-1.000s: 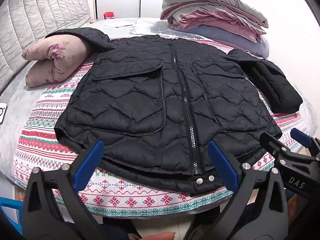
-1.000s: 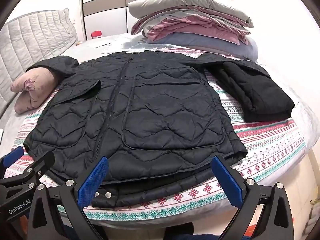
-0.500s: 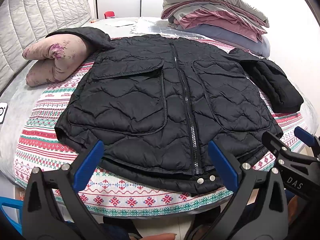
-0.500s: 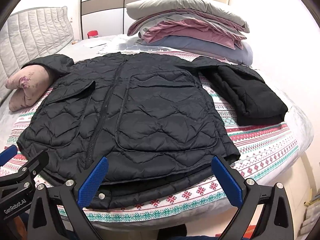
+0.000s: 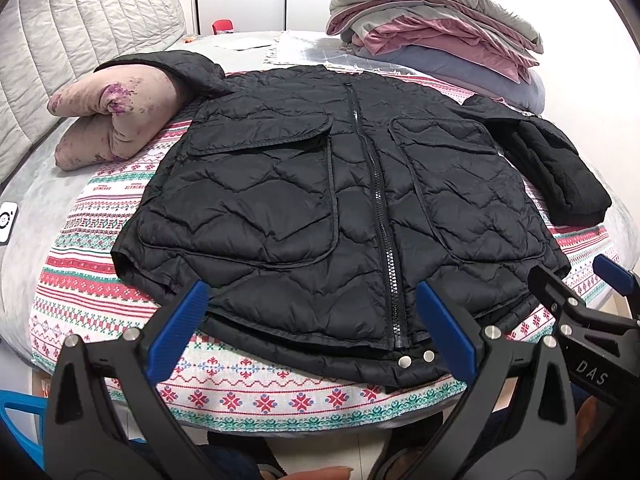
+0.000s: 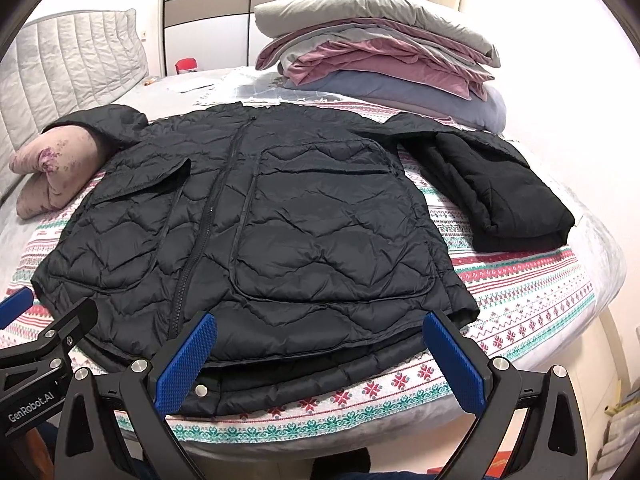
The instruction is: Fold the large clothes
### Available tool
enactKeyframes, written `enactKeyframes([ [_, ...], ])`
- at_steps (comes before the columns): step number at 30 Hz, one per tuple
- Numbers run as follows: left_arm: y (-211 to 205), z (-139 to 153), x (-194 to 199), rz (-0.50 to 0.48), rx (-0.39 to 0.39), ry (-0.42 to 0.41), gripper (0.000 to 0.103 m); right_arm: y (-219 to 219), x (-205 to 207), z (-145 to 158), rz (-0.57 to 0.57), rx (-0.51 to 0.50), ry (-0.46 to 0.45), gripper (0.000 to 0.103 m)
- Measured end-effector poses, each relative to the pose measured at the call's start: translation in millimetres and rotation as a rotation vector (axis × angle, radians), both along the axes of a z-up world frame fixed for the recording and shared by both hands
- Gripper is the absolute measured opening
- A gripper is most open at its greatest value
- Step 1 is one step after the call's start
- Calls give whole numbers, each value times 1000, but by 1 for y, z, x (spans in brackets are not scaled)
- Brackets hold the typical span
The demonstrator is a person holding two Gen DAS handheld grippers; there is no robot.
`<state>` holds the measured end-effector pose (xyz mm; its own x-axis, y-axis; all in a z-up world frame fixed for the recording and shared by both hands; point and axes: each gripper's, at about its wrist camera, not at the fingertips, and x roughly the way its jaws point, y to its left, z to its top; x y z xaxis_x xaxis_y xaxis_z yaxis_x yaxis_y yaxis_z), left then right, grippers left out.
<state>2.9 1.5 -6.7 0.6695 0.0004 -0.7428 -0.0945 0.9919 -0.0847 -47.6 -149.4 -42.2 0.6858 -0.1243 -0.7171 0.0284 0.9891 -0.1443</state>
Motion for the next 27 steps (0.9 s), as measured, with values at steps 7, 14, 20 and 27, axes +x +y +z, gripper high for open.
enactKeyframes([
  [7,-1,0,1,-1,1,23,103,0,0,-2,6,23,8,103],
  [14,-2,-1,1,-2,-1,42,103,2,1,-2,8,14,23,103],
  [20,-2,-4,2,9,7,26,103,-1,3,-5,2,23,20,103],
  [27,-2,-1,1,6,-17,-5,103,-1,2,-4,8,21,-7,103],
])
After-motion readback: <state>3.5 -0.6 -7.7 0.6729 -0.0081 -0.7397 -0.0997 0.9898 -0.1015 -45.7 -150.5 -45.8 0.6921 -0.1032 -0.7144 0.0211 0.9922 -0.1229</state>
